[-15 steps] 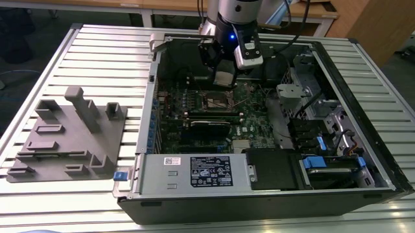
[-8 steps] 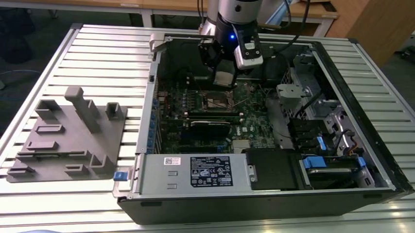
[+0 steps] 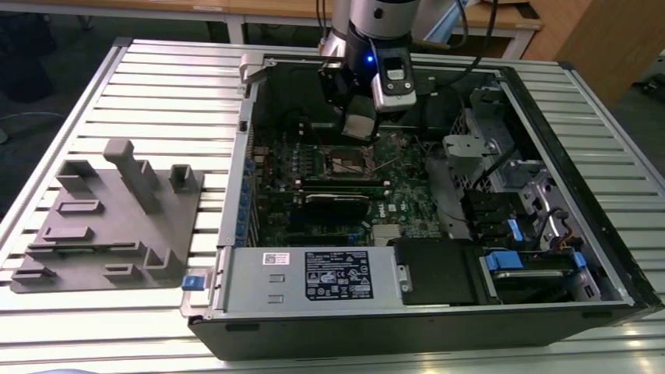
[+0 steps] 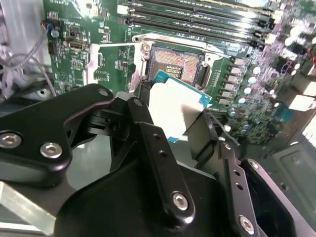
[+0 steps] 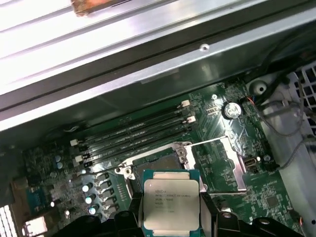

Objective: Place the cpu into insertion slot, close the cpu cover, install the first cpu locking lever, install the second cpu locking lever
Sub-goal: 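Place the cpu into insertion slot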

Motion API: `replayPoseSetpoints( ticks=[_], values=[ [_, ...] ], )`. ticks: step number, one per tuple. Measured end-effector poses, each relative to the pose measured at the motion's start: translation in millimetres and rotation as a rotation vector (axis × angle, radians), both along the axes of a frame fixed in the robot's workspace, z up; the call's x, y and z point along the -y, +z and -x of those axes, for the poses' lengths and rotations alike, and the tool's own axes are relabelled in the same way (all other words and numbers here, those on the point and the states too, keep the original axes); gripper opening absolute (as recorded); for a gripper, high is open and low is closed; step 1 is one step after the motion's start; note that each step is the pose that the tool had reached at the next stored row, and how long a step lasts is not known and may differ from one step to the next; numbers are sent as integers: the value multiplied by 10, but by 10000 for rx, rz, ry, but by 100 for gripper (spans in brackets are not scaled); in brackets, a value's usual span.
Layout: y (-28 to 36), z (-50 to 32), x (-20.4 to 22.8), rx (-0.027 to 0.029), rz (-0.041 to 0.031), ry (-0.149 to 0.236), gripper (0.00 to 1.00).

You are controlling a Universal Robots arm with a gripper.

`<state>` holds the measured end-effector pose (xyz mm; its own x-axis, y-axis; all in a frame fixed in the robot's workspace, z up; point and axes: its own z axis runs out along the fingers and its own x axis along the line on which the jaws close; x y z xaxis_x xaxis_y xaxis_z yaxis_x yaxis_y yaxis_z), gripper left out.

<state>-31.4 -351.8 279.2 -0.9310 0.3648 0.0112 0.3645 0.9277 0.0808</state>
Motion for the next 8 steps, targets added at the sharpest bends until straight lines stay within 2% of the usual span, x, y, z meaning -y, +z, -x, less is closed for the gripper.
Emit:
replayPoseSetpoints(
  ticks=[8],
  values=[
    [-9,0,0,0,1,-1449,54]
  ],
)
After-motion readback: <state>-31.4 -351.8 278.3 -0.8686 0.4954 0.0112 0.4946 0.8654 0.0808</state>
